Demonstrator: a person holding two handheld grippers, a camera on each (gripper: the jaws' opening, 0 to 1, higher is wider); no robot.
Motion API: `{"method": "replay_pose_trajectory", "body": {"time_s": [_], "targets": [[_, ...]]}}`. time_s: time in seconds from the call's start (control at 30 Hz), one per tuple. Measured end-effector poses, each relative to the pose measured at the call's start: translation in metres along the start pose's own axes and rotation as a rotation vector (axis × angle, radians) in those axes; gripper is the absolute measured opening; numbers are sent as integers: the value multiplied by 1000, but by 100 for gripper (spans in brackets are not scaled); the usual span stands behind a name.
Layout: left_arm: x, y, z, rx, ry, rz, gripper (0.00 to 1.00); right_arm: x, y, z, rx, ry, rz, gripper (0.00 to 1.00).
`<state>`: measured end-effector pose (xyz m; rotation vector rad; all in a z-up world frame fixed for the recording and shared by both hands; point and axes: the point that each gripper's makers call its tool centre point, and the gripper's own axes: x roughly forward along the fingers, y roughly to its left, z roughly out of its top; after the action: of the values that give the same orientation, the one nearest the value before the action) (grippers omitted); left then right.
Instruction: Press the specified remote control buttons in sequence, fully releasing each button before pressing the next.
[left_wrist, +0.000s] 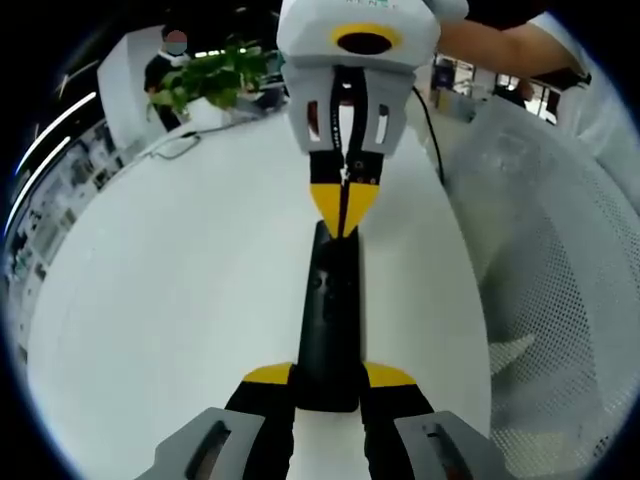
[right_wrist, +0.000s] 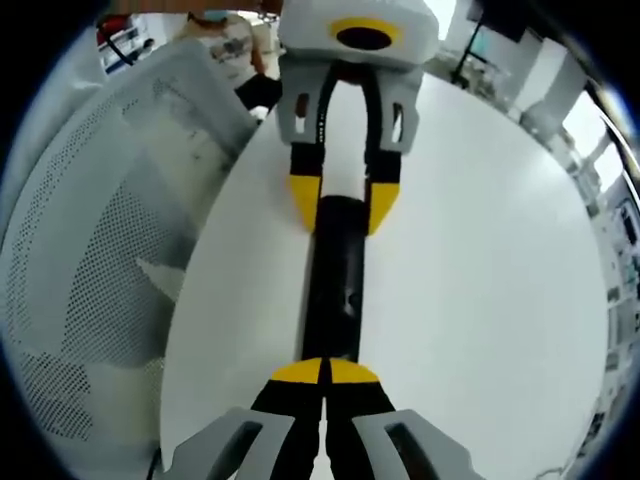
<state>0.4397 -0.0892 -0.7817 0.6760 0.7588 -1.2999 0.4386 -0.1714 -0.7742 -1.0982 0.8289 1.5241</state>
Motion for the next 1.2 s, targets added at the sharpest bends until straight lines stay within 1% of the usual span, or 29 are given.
{"method": "replay_pose_trajectory", "body": {"time_s": [0.13,0.33,0.5,0.67,0.83,1.03,1.2], "targets": [[0,0,0,0,-1,-1,24,0,0,0,10,-6,1,0],[0,0,0,-2,-5,1,24,-1,0,0,-9,-2,-13,0],[0,-1,0,1,1,0,24,-2,1,0,-22,-23,-24,0],[0,-1,1,2,3,0,24,-7,2,8,-2,-64,-40,0],[-1,-3,1,2,2,-1,24,-10,0,12,-5,-74,-62,0],[-1,-2,1,3,4,2,24,-10,4,15,-11,-75,-64,0],[-1,-3,1,4,8,3,24,-14,2,16,-11,-79,-78,0]]}}
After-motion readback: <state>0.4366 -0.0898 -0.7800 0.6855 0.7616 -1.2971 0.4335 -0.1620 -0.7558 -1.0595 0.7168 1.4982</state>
